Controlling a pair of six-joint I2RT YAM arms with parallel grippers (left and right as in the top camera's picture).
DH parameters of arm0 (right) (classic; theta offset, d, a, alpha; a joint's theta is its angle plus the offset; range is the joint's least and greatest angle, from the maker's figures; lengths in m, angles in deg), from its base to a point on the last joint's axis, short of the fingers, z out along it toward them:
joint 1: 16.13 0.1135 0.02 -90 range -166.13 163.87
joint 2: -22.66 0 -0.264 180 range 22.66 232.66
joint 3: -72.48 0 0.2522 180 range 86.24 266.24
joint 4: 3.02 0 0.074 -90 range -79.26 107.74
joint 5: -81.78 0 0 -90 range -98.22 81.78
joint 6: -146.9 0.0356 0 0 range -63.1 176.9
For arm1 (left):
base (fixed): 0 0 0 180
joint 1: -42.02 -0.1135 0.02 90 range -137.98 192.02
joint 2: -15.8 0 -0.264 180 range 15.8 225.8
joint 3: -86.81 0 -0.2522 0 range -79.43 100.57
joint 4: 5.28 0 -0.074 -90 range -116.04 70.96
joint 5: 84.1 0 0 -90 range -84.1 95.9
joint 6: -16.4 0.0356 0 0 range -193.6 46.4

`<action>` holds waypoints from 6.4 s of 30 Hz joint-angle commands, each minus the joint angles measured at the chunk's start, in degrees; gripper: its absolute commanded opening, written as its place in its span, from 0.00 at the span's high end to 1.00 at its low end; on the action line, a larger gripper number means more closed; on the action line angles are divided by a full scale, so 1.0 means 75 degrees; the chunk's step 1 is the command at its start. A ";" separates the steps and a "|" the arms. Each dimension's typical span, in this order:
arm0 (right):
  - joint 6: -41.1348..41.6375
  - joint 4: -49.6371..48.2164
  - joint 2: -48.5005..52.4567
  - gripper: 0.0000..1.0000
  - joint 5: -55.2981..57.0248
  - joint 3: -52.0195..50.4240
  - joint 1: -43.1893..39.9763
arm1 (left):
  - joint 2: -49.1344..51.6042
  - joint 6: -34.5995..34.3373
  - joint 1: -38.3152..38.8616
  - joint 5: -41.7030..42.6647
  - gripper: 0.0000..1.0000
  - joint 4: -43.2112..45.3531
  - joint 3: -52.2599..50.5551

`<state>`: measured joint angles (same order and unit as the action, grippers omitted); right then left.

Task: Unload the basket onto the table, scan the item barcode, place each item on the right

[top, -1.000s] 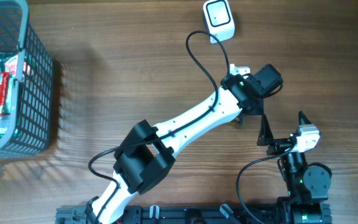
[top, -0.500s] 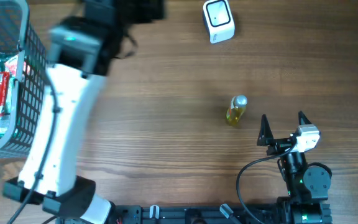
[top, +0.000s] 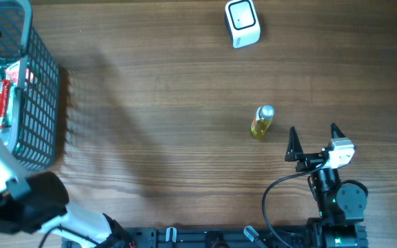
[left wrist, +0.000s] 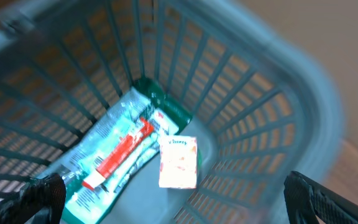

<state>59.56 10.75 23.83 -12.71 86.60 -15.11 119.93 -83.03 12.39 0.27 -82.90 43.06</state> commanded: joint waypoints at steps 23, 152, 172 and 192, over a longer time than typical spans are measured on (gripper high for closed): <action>-0.0105 -0.0026 0.0017 0.00 -0.0073 -0.0009 -0.0012 | 0.3850 0.0402 -0.0152 0.1192 0.01 0.0192 0.0052; -0.0105 -0.0026 0.0017 0.00 -0.0073 -0.0009 -0.0012 | 0.1874 0.7434 -0.1941 0.1580 0.00 0.3998 -0.4558; -0.0105 -0.0026 0.0017 0.00 -0.0070 -0.0009 -0.0012 | 0.2366 0.7122 -0.1824 0.1658 0.96 0.4182 -0.4558; -0.0105 -0.0026 0.0017 0.00 -0.0073 -0.0009 -0.0012 | -0.5622 0.0793 0.2457 0.1684 0.96 0.3427 -0.4535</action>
<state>59.54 10.73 24.02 -12.71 86.60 -15.11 77.95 -68.10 22.34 12.05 -52.03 8.88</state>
